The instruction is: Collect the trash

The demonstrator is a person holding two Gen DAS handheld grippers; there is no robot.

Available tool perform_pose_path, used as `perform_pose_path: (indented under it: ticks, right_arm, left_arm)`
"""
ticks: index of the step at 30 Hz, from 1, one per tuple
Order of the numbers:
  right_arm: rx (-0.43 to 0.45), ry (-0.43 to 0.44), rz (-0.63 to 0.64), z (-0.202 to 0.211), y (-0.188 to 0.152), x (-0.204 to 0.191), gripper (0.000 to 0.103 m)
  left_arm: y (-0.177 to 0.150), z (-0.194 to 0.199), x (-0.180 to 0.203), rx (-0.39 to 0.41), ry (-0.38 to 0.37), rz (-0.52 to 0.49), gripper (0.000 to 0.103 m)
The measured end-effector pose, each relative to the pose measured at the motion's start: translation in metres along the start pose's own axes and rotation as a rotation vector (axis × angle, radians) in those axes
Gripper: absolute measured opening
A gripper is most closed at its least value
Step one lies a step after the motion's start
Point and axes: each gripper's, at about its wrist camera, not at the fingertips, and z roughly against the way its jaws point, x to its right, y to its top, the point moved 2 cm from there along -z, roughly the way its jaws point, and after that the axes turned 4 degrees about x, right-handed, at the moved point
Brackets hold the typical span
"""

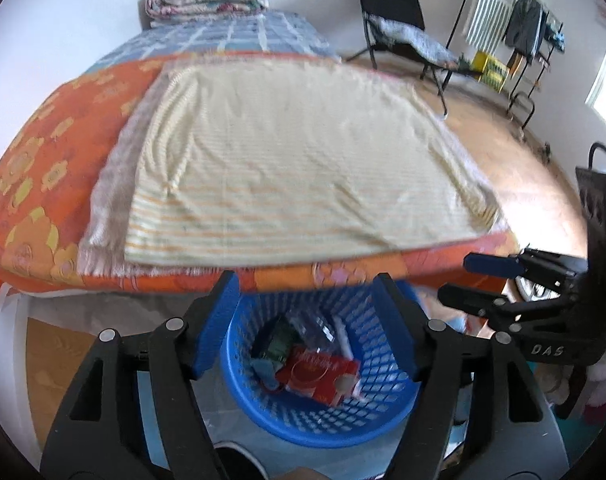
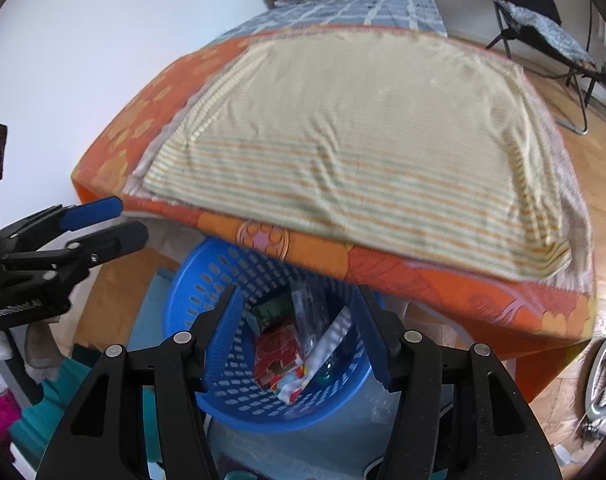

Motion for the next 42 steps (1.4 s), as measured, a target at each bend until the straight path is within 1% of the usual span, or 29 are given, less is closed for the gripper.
perform_pose_path:
  ticks: [1,3,4,5,7,12,14,17,23,24,26,28,31,32,35,39,42]
  right_arm:
    - [0.012,-0.001,0.003,0.004,0.003,-0.001,0.058]
    - [0.038,-0.005,0.012,0.012,0.01,-0.004,0.065]
    - [0.057,-0.014,0.019,0.019,0.014,-0.006,0.066]
    - [0.07,-0.021,0.022,0.022,0.017,-0.007,0.066]
    - [0.102,-0.032,0.023,0.034,0.025,-0.008,0.066]
    - [0.178,-0.044,0.014,0.066,0.044,-0.01,0.067]
    - [0.211,-0.049,0.004,0.079,0.05,-0.011,0.067]
    - [0.265,-0.042,-0.023,0.104,0.058,-0.013,0.067]
    - [0.365,-0.023,-0.075,0.153,0.068,-0.018,0.069]
    - [0.382,-0.017,-0.075,0.161,0.072,-0.02,0.07]
    - [0.401,0.0,-0.076,0.168,0.079,-0.022,0.071]
    - [0.428,0.024,-0.081,0.174,0.084,-0.022,0.071]
    - [0.482,0.009,-0.073,0.181,0.086,-0.021,0.072]
    - [0.498,0.017,-0.081,0.181,0.086,-0.018,0.072]
    - [0.539,0.034,-0.098,0.182,0.087,-0.011,0.077]
    - [0.573,0.03,-0.106,0.183,0.086,-0.003,0.077]
    - [0.576,0.026,-0.123,0.178,0.088,0.002,0.078]
  left_arm:
    - [0.004,0.004,0.001,0.016,-0.001,0.0,0.071]
    - [0.015,0.016,0.004,0.066,-0.001,0.003,0.071]
    - [0.02,0.022,0.005,0.084,-0.005,0.008,0.074]
    - [0.025,0.027,0.005,0.101,-0.009,0.015,0.079]
    - [0.036,0.042,0.006,0.158,-0.015,0.038,0.083]
    - [0.065,0.078,0.01,0.29,-0.03,0.051,0.083]
    - [0.074,0.091,0.013,0.331,-0.032,0.045,0.087]
    - [0.085,0.115,0.02,0.403,-0.036,0.024,0.088]
    - [0.094,0.153,0.03,0.483,-0.051,0.008,0.089]
    - [0.095,0.159,0.03,0.493,-0.049,0.01,0.09]
    - [0.098,0.17,0.031,0.515,-0.033,0.014,0.097]
    - [0.1,0.18,0.031,0.547,-0.009,0.027,0.098]
    - [0.106,0.187,0.033,0.558,0.022,0.033,0.099]
    - [0.107,0.188,0.034,0.555,0.037,0.028,0.099]
    - [0.108,0.192,0.041,0.538,0.078,0.017,0.099]
    - [0.111,0.193,0.049,0.516,0.085,0.01,0.099]
    - [0.114,0.191,0.055,0.503,0.084,-0.002,0.099]
